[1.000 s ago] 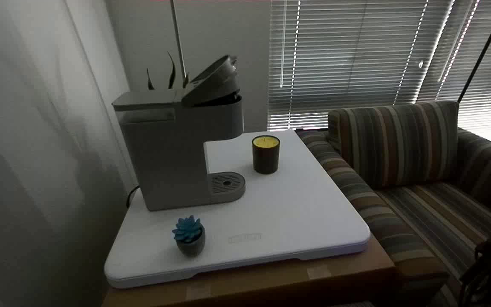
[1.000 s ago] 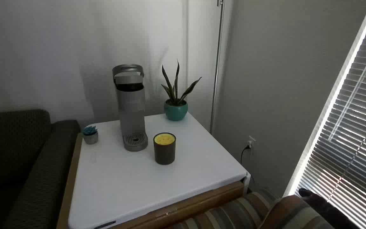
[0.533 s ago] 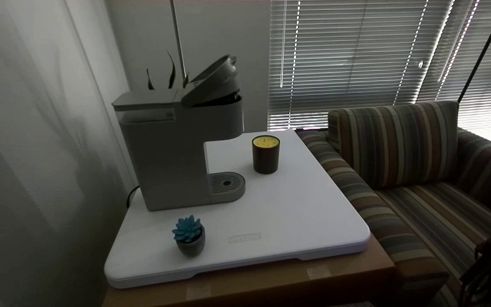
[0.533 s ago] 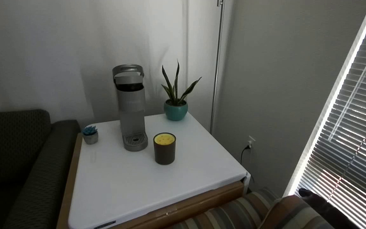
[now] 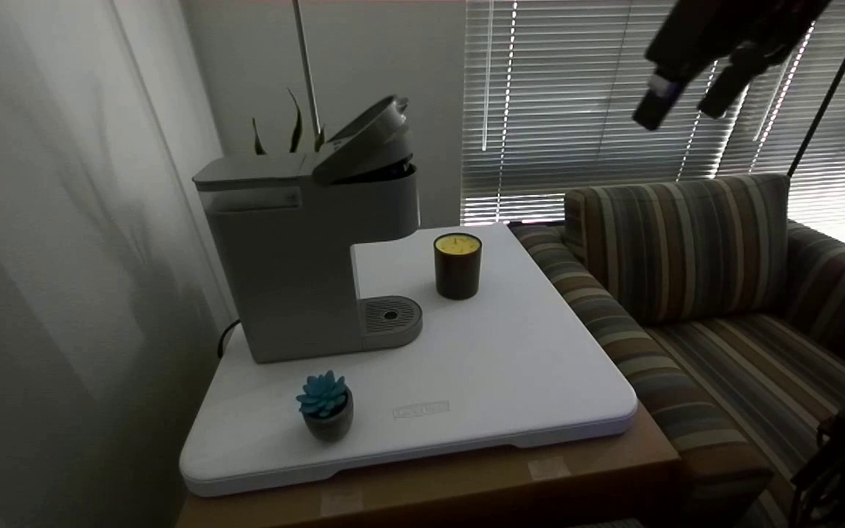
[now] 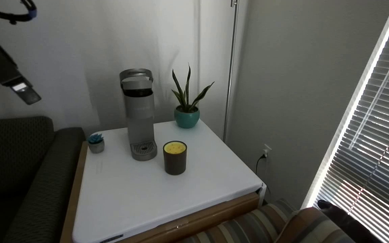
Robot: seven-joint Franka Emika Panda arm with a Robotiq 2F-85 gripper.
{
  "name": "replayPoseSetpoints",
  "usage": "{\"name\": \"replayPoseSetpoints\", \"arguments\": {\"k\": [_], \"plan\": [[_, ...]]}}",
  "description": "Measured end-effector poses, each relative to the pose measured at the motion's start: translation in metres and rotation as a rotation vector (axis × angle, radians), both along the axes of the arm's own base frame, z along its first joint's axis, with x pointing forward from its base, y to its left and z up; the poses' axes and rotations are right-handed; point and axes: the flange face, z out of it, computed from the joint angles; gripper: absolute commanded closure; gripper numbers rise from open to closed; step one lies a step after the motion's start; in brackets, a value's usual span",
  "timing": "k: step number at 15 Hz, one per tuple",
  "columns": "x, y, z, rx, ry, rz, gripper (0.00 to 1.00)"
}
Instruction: Close top lid of the coffee maker
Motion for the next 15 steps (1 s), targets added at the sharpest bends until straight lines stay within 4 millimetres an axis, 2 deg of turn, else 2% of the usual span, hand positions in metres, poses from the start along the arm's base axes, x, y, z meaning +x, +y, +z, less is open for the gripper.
{"name": "replayPoseSetpoints", "arguments": {"k": [2, 4, 9, 15], "plan": [[0.022, 0.004, -0.002, 0.054, -0.054, -0.063, 0.0], [0.032, 0.006, -0.005, 0.073, -0.054, -0.083, 0.0], [0.034, 0.008, -0.002, 0.085, -0.066, -0.084, 0.0], [0.058, 0.009, 0.014, 0.287, -0.329, -0.221, 0.0]]}}
